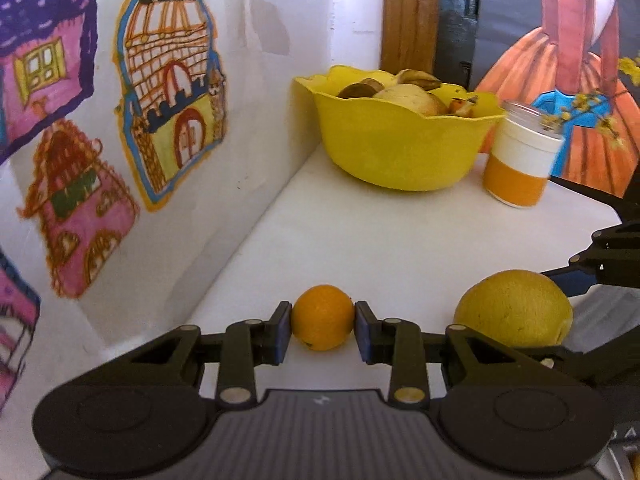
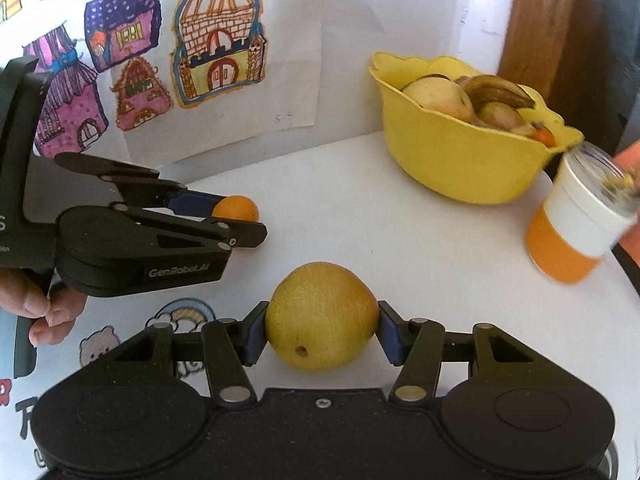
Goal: Organize fruits
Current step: 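Carry the orange with the left tool while the right tool carries the pear over the tray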
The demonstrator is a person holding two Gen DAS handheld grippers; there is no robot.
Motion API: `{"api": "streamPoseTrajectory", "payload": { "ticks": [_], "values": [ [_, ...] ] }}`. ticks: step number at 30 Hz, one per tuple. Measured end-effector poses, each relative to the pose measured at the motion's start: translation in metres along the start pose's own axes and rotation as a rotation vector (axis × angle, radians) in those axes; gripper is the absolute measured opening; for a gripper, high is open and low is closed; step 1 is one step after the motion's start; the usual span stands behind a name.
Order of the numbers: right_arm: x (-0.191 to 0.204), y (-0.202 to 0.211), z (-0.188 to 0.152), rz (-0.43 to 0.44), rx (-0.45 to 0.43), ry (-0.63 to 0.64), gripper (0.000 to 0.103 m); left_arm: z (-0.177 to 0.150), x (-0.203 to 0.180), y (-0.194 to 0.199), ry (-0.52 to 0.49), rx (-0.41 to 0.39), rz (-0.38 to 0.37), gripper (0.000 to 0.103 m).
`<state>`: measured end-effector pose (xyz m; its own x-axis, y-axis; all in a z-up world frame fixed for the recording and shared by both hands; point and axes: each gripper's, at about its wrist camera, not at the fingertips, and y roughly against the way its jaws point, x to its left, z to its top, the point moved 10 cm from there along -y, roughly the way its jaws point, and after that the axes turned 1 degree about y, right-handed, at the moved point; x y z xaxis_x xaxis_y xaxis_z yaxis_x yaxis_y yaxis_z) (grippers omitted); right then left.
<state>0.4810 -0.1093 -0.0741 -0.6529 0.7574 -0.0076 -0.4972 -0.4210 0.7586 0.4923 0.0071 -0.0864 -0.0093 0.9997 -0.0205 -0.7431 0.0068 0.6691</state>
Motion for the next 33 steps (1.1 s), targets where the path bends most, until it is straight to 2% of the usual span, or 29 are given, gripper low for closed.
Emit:
{"api": "streamPoseTrajectory", "payload": {
  "ticks": [12,20,26,33],
  "values": [
    [-0.012,0.032,-0.012,0.005,-0.072,-0.078,0.057,-0.007,-0.027,0.034,-0.026,-0.014,-0.020,0.036],
    [-0.046,0.075,-0.024,-0.039,-0.136,-0.149,0.057,0.003,-0.043,0.055,-0.041,-0.044,-0.036,0.036],
    [-0.082,0.110,-0.052,-0.116,-0.153,-0.200,0.057,0.010,-0.081,0.064,-0.056,-0.057,-0.092,0.036],
    [-0.107,0.138,-0.099,-0.191,-0.127,-0.244,0.057,0.007,-0.140,0.071,-0.090,-0.059,-0.175,0.036]
  ]
}}
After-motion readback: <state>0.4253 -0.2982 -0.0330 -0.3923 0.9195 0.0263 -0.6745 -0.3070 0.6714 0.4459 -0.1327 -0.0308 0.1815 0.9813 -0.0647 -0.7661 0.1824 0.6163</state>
